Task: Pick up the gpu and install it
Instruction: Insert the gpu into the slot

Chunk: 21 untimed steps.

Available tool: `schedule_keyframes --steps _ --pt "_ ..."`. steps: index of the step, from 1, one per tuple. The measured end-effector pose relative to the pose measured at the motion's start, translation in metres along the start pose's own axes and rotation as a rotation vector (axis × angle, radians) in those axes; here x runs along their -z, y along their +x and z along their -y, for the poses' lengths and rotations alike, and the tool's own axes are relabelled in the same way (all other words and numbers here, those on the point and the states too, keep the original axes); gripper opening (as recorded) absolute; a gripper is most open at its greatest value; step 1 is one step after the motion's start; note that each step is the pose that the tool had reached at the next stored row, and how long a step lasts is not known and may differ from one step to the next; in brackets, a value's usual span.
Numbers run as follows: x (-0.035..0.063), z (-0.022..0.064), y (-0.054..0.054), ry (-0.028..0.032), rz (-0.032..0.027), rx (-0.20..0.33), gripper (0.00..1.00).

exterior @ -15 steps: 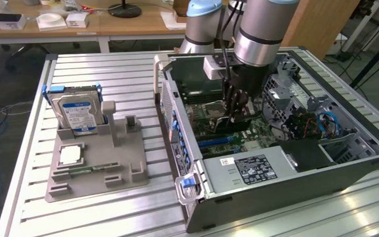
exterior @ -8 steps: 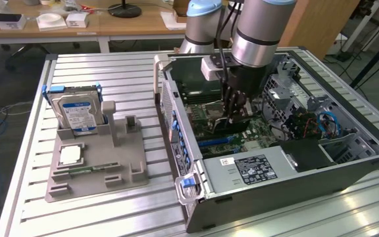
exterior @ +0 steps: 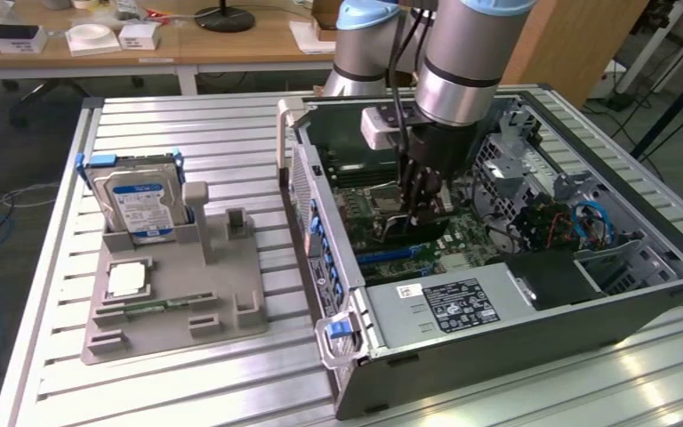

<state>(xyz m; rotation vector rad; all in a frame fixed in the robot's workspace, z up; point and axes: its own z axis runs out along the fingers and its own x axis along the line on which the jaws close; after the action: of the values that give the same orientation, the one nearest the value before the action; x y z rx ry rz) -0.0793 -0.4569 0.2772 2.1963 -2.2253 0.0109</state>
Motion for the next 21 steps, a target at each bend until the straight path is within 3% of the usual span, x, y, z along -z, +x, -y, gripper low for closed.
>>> schedule_keyframes --steps 21 --pt "-0.0095 -0.0025 -0.0002 0.0023 0.0008 0.002 0.26"
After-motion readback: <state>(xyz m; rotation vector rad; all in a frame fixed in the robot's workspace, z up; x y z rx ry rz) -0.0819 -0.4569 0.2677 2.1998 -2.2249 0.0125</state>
